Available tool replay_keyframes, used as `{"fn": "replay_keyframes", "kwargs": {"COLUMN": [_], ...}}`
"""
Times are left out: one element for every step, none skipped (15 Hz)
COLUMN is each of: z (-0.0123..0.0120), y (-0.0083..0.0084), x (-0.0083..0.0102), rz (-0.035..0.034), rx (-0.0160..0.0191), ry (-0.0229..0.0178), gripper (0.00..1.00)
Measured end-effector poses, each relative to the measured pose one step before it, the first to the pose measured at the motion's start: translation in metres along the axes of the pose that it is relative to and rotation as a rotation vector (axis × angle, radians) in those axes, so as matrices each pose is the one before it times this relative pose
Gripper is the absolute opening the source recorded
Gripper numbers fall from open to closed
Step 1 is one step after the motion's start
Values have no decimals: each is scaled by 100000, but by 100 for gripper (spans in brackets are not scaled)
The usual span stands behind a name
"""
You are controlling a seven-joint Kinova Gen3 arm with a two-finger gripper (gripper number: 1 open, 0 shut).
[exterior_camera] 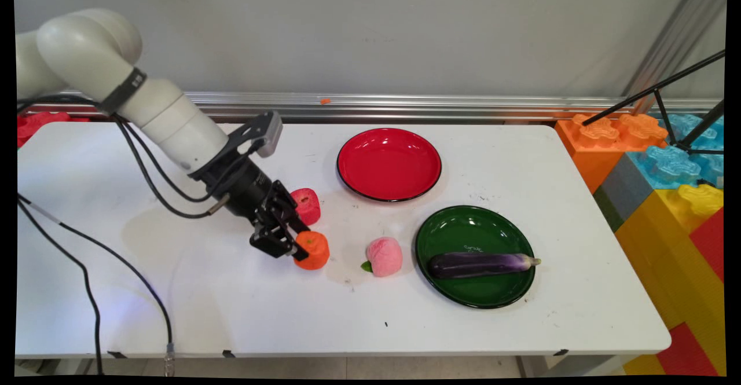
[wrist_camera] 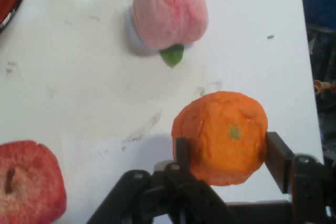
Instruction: Place the picked object on the table
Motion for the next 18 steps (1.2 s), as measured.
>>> {"fn": "replay_keyframes", "kwargs": {"z": [335, 397, 410, 319, 197, 287, 299, 236, 237, 120, 176, 183, 182, 146, 160, 157, 125, 81], "y": [-88, -88, -93, -71, -34, -51, -46, 1, 30, 28, 31, 26, -5, -19, -31, -52, -45, -24], "x": [-412, -465, -394, -289, -176, -181, -131, -62, -58, -29, -50, -70, -72, -84, -122, -137, -121, -87], "rz": [154, 156, 64, 30, -57, -62, -120, -166, -219, -117, -222, -245, -198, -157, -197, -162, -107, -51], "rx": [-81, -72, -134, -45, -14, -44, -26, -137, -197, -129, -180, -142, -144, -70, -54, -43, -39, -38], "ry": [-472, -653, -608, -390, -143, -99, 118, 212, 304, 178, 177, 131, 97, 69, 35, -43, 16, -35], "gripper": [0, 0, 0, 0, 0, 0, 0, 0, 0, 0, 0, 0, 0, 0, 0, 0, 0, 0]}}
